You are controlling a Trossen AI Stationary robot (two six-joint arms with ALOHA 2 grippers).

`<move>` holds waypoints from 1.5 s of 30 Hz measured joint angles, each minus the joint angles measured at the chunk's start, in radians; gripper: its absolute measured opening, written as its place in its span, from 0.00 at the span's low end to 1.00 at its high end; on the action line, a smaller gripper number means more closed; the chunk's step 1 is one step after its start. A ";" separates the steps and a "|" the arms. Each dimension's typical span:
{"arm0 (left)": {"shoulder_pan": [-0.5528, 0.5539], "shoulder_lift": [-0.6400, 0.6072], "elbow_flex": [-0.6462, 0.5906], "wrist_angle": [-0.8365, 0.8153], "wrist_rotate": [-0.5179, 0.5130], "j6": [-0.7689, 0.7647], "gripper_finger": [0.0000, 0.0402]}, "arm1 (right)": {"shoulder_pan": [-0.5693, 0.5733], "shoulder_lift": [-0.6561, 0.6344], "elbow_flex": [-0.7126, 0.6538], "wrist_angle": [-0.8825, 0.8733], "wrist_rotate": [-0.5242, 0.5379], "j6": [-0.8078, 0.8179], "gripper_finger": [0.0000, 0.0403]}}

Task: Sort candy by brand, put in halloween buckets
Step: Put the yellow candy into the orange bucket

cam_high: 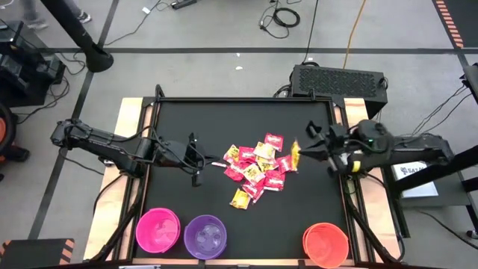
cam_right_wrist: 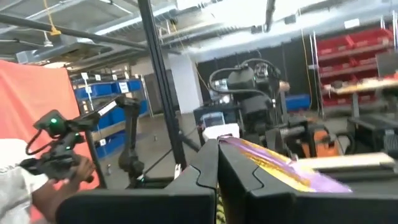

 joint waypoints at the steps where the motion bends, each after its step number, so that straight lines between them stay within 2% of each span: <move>1: 0.000 0.000 0.000 0.000 0.000 0.000 0.00 | 0.004 -0.032 0.022 -0.070 0.002 0.009 0.00; 7: 0.000 0.000 0.000 0.000 0.000 -0.027 0.00 | 0.031 -0.151 0.193 -0.530 0.003 0.044 0.00; 12: 0.000 0.000 0.000 0.000 0.000 -0.050 0.00 | 0.054 -0.158 0.358 -0.904 0.002 0.080 0.00; 15: 0.000 0.000 0.000 0.000 0.000 -0.053 0.00 | 0.070 -0.147 0.420 -1.037 -0.011 0.114 0.00; 22: 0.000 0.000 0.000 0.000 0.000 -0.053 0.00 | 0.124 -0.040 0.437 -1.241 -0.116 0.139 0.00; 28: 0.000 0.000 0.000 0.000 -0.012 -0.052 0.00 | 0.234 0.105 0.440 -1.350 -0.126 0.139 0.00; 36: 0.000 0.000 0.000 0.000 -0.031 -0.051 0.00 | 0.410 0.328 0.610 -1.515 0.004 0.232 0.00; 45: 0.000 0.000 0.000 0.000 -0.031 -0.050 0.00 | 0.657 0.603 0.845 -1.552 0.036 0.458 0.00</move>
